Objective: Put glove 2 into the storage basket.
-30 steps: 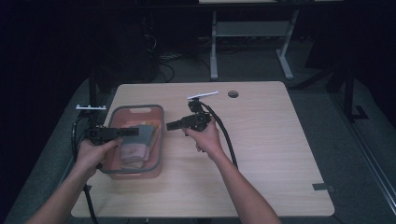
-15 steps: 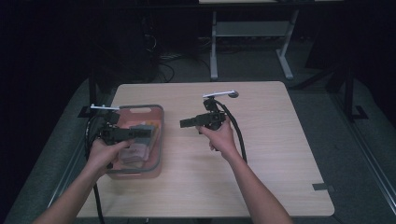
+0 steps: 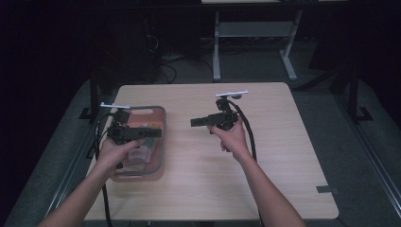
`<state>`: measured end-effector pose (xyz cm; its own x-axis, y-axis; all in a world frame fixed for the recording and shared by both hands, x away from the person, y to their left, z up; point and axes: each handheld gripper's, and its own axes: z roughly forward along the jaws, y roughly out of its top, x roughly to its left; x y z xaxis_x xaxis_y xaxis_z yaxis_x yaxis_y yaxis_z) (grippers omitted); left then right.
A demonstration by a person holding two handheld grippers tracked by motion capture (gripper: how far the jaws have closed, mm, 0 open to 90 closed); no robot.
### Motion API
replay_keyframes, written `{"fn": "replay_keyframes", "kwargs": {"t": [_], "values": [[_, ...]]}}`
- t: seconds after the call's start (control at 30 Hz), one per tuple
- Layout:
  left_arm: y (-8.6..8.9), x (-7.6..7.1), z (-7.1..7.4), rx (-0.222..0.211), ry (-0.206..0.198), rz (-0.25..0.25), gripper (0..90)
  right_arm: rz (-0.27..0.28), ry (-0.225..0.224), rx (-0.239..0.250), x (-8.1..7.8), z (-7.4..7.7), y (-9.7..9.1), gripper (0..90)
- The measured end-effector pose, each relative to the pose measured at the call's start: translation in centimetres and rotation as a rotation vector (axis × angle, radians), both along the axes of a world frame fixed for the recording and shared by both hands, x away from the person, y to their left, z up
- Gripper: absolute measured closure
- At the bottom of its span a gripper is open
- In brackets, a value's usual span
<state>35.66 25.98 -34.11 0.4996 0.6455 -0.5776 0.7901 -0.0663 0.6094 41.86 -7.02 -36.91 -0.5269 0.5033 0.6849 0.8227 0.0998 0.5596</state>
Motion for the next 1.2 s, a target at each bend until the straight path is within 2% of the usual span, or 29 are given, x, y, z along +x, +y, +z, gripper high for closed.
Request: {"fn": "replay_keyframes", "kwargs": {"t": [0.3,0.57,0.63,0.8,1.2], "values": [[-1.6,0.0,0.1,-0.002,-0.009,-0.032,26.5,-0.029,0.001,0.009,-0.3,0.1,-2.0,52.9],[-2.8,0.0,-0.1,-0.004,-0.003,-0.049,26.3,-0.029,0.009,-0.002,-0.6,-0.2,-3.1,51.4],[-3.0,0.0,0.0,-0.005,-0.015,-0.052,26.2,-0.038,0.01,-0.005,-0.7,-0.4,-3.5,50.8],[-3.5,0.0,-0.1,-0.021,-0.015,-0.053,25.5,-0.052,0.021,0.002,-0.9,-0.9,-4.4,50.1],[-5.4,0.0,-0.5,-0.005,-0.013,-0.089,24.9,-0.083,0.036,0.017,-1.4,-2.0,-6.7,47.6]]}}
